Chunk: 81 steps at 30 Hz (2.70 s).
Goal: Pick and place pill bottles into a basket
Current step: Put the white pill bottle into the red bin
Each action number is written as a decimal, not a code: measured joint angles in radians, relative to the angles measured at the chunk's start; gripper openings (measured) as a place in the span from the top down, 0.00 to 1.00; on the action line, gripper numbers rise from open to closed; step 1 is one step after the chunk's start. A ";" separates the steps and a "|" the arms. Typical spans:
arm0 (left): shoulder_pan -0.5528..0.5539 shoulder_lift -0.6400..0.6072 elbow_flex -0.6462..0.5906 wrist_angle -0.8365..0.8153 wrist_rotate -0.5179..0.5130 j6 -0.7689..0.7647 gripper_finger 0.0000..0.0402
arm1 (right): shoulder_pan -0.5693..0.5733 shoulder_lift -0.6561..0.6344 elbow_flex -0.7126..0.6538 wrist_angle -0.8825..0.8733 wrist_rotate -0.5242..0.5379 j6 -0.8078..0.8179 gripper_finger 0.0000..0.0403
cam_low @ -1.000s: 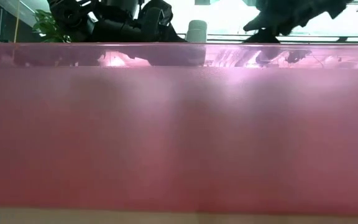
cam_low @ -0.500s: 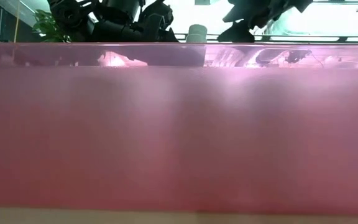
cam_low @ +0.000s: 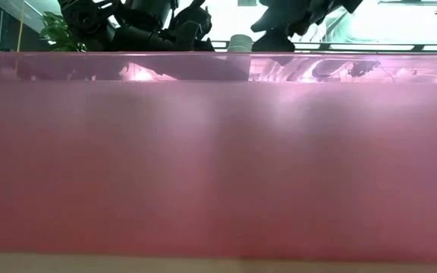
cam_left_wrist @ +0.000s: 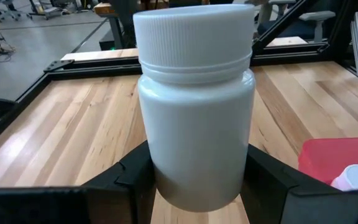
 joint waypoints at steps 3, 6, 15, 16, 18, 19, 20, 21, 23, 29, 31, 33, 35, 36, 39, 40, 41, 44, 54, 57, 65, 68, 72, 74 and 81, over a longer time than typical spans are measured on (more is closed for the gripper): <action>0.000 0.000 0.000 -0.005 0.000 0.000 0.47 | 0.000 0.001 0.006 0.002 0.026 0.000 0.40; 0.000 0.000 0.000 -0.008 0.000 0.000 0.47 | 0.000 0.001 0.006 -0.005 0.028 0.000 0.36; 0.000 0.000 0.000 -0.005 0.000 0.000 0.47 | 0.000 0.001 0.006 0.020 0.044 0.002 0.34; 0.000 0.000 0.000 -0.002 0.000 0.000 0.47 | 0.000 0.001 0.006 0.029 0.044 0.003 0.34; 0.000 0.000 0.000 0.008 0.000 -0.001 0.47 | 0.000 0.001 0.006 0.036 0.045 0.003 0.34; 0.000 0.000 0.000 0.012 0.000 -0.001 0.47 | 0.000 0.004 0.006 0.039 0.044 0.003 0.34; 0.000 0.000 0.000 0.018 0.000 -0.001 0.47 | 0.000 0.005 0.006 0.039 0.045 0.006 0.34; 0.000 0.000 0.000 0.025 0.000 -0.001 0.47 | 0.000 0.006 0.006 0.039 0.044 0.009 0.34; 0.000 0.000 0.000 0.040 0.000 -0.001 0.47 | 0.000 0.013 0.006 0.042 0.043 0.011 0.34; 0.000 0.000 0.000 0.046 0.000 -0.001 0.47 | 0.001 0.035 0.006 0.073 0.031 0.013 0.34; 0.000 0.000 0.000 0.048 0.000 -0.002 0.47 | 0.001 0.043 0.006 0.095 0.024 0.020 0.34; 0.000 0.000 0.000 0.053 0.000 -0.003 0.47 | 0.001 0.046 0.006 0.105 0.022 0.027 0.34; 0.000 0.000 0.000 0.062 0.000 -0.004 0.47 | 0.001 0.046 0.006 0.106 0.021 0.024 0.34; 0.000 0.000 0.000 0.065 0.000 -0.006 0.47 | 0.001 0.046 0.006 0.108 0.021 0.024 0.34; 0.000 0.000 0.001 0.067 0.000 -0.011 0.47 | 0.001 0.046 0.006 0.107 0.021 0.023 0.34; 0.000 0.000 0.001 0.068 0.000 -0.012 0.47 | 0.001 0.046 0.006 0.107 0.021 0.022 0.34; 0.000 0.000 0.001 0.069 0.000 -0.016 0.47 | 0.001 0.046 0.006 0.107 0.021 0.021 0.34; 0.000 0.000 0.002 0.071 0.000 -0.027 0.47 | 0.001 0.046 0.006 0.107 0.021 0.018 0.34; 0.000 0.000 0.002 0.072 -0.001 -0.029 0.47 | 0.001 0.046 0.006 0.156 0.001 0.001 0.48; 0.000 0.000 0.002 0.071 -0.001 -0.032 0.47 | 0.001 0.046 0.006 0.158 -0.020 -0.006 0.59; -0.002 0.000 0.002 0.070 0.007 -0.049 0.47 | 0.000 0.044 0.007 0.156 -0.029 -0.006 0.75; -0.002 0.000 0.002 0.077 0.006 -0.049 0.47 | 0.000 0.044 0.007 0.157 -0.029 -0.001 0.76; -0.002 0.000 0.002 0.076 0.003 -0.049 0.47 | 0.000 0.044 0.007 0.156 -0.030 0.003 0.71; -0.001 0.000 0.002 0.071 0.000 -0.050 0.47 | 0.000 0.044 0.007 0.154 -0.030 0.003 0.66; 0.000 0.000 0.003 0.070 -0.013 -0.054 0.47 | 0.001 0.045 0.004 0.143 -0.032 0.005 0.45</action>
